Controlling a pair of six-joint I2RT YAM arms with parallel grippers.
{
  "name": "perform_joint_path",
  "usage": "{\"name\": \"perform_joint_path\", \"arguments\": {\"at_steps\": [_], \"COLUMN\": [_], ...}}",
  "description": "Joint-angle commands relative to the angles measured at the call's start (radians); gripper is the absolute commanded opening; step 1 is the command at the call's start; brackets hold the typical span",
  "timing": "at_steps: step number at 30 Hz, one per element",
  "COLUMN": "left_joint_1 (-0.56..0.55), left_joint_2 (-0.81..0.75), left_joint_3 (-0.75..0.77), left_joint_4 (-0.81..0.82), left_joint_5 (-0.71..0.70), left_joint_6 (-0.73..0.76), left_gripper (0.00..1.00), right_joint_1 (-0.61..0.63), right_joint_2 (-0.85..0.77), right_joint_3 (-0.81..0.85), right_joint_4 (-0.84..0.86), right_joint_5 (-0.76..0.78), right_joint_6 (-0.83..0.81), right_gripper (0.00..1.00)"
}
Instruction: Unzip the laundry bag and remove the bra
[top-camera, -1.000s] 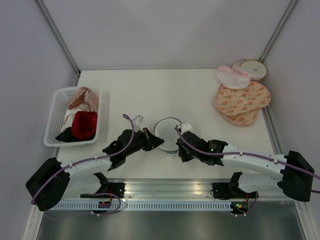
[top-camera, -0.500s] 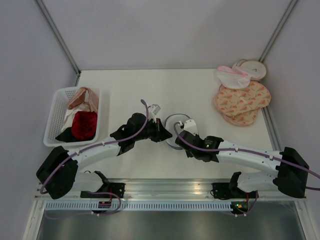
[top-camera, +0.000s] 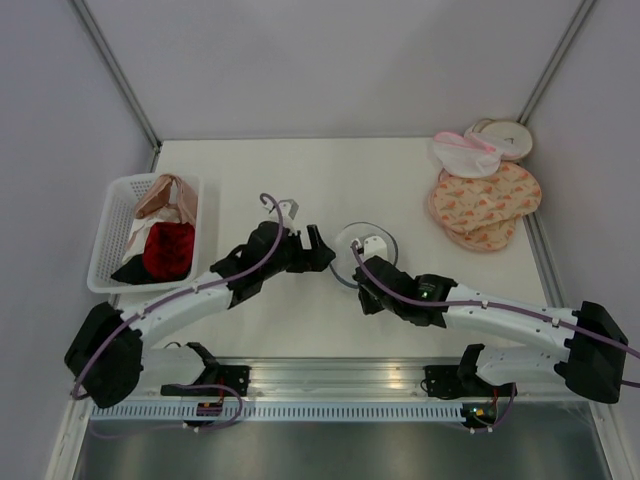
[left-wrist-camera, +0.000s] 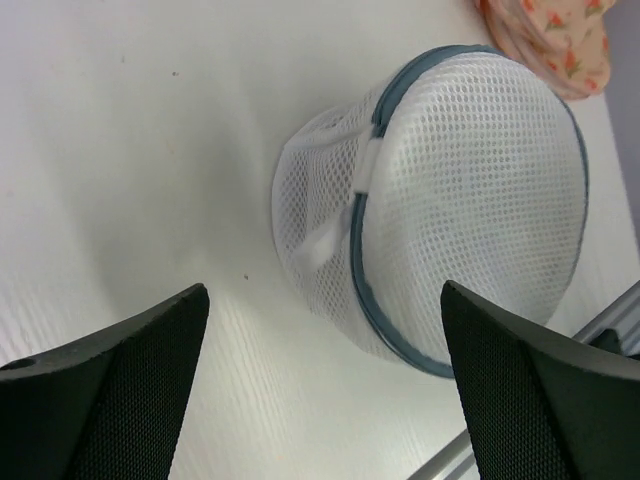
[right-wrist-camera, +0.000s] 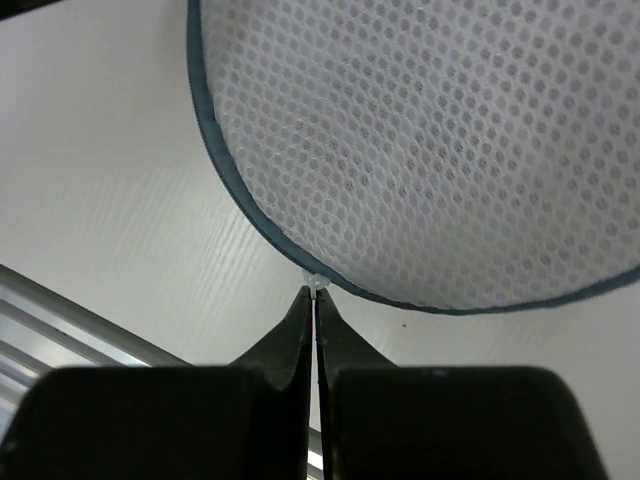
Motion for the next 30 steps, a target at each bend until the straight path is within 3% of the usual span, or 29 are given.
{"name": "perform_joint_path", "arguments": {"at_steps": [1, 6, 11, 15, 17, 20, 21, 24, 30], "left_joint_1": [-0.029, -0.045, -0.052, -0.065, -0.068, -0.072, -0.072, -0.072, -0.071], "left_joint_2": [-0.168, -0.277, -0.19, -0.127, -0.103, -0.101, -0.107, -0.129, -0.164], "left_joint_3": [-0.1, -0.273, -0.317, -0.347, -0.356, -0.355, -0.355, -0.341, -0.323], "left_joint_4": [-0.009, 0.144, 0.301, 0.429, 0.468, 0.486, 0.473, 0.389, 0.321], "left_joint_5": [-0.123, 0.024, 0.152, 0.164, 0.167, 0.144, 0.137, 0.095, 0.052], "left_joint_6": [-0.181, -0.37, -0.471, -0.545, -0.563, -0.557, -0.553, -0.536, -0.459], "left_gripper": [1.0, 1.0, 1.0, 0.99, 0.94, 0.63, 0.34, 0.02, 0.02], "right_joint_1": [0.004, 0.002, 0.004, 0.002, 0.004, 0.002, 0.002, 0.004, 0.004], "right_joint_2": [0.034, 0.032, 0.04, 0.047, 0.049, 0.046, 0.043, 0.021, -0.003], "right_joint_3": [-0.016, -0.043, -0.036, -0.043, -0.052, -0.056, -0.056, -0.063, -0.079], "right_joint_4": [0.119, 0.294, 0.335, 0.345, 0.355, 0.343, 0.334, 0.303, 0.187], "right_joint_5": [-0.119, -0.29, -0.32, -0.332, -0.334, -0.335, -0.334, -0.324, -0.271], "right_joint_6": [-0.03, -0.06, -0.069, -0.066, -0.061, -0.061, -0.064, -0.066, -0.06], "right_gripper": [0.0, 0.0, 0.0, 0.01, 0.0, 0.0, 0.0, 0.01, 0.01]}}
